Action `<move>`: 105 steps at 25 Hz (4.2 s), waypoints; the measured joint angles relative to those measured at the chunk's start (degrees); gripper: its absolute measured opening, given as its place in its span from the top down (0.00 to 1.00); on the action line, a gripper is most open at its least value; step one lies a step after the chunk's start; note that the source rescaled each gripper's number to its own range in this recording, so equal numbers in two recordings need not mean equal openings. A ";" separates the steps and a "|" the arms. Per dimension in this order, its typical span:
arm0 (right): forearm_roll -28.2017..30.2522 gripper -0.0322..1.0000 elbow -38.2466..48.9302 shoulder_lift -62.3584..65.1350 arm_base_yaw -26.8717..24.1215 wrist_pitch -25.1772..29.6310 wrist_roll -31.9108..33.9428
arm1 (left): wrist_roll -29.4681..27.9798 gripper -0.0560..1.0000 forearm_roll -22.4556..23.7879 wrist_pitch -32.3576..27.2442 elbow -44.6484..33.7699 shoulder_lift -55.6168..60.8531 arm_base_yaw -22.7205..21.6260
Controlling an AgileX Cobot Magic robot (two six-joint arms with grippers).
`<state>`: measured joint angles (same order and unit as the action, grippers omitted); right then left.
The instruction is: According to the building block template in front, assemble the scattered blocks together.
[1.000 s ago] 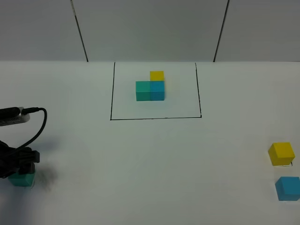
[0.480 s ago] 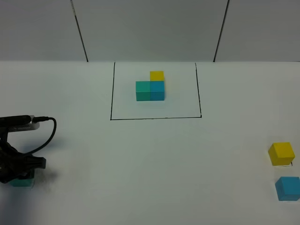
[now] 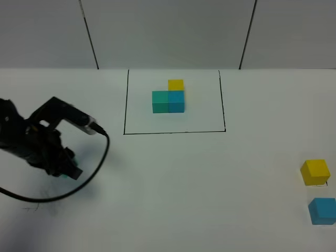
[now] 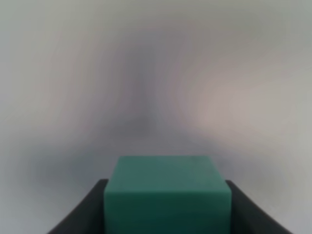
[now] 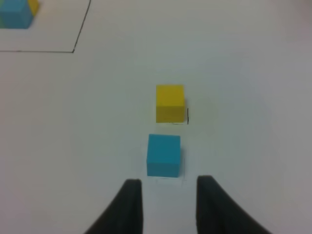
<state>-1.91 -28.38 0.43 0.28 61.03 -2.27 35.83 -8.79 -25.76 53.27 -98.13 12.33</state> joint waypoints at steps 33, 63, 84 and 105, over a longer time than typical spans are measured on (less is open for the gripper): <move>0.00 0.93 0.00 0.00 0.00 0.00 0.00 | 25.20 0.92 -0.64 -10.09 23.04 -23.20 24.77; 0.00 0.93 0.00 0.00 0.00 0.00 0.00 | -22.26 0.12 27.77 -42.62 28.37 32.35 10.54; 0.00 0.93 0.00 0.00 0.00 0.00 0.00 | -30.14 0.29 10.20 -42.72 -2.65 91.61 3.90; 0.00 0.93 0.00 0.00 0.00 0.00 0.00 | -39.73 0.32 10.07 -35.82 -24.13 95.45 -6.11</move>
<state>-1.91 -28.38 0.43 0.28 61.03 -2.27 -3.90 1.27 -61.58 29.15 -2.68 6.22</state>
